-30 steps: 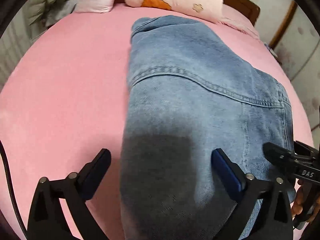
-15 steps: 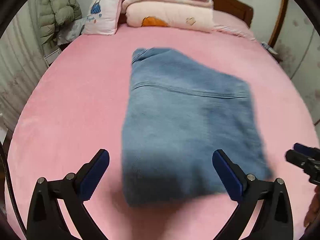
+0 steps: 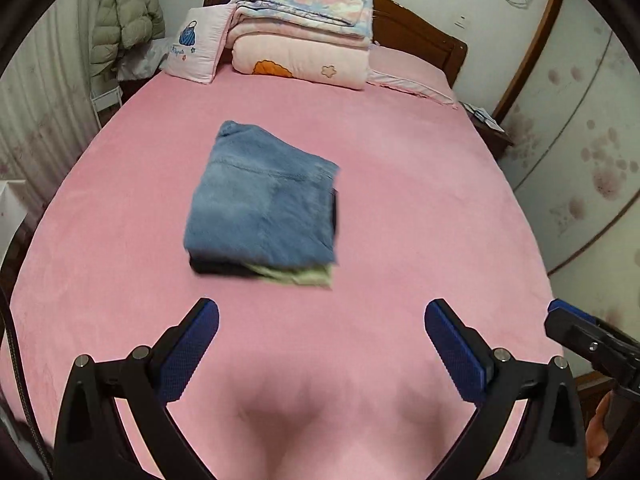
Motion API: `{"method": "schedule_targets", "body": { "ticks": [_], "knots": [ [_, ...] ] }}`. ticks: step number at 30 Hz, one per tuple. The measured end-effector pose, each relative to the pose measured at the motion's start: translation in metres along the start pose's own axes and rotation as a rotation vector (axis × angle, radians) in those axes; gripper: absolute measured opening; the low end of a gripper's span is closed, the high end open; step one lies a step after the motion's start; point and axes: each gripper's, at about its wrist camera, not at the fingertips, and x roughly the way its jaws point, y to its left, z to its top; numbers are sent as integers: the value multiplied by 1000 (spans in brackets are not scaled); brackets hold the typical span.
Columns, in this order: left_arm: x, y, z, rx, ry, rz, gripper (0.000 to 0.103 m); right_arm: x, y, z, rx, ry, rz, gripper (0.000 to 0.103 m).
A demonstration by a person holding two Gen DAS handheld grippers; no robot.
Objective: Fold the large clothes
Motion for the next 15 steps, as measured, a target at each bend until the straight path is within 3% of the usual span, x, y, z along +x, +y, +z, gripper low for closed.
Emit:
{"method": "schedule_targets", "body": {
  "ticks": [7,15],
  "knots": [
    [-78,-76,-68,31,-39,37,102,-102,-14,-58,-81,-40,-8,76],
    [-122,-140,-135,71,-81,49,102,-150,-54,-132,-80,-58,-83,76]
  ]
}}
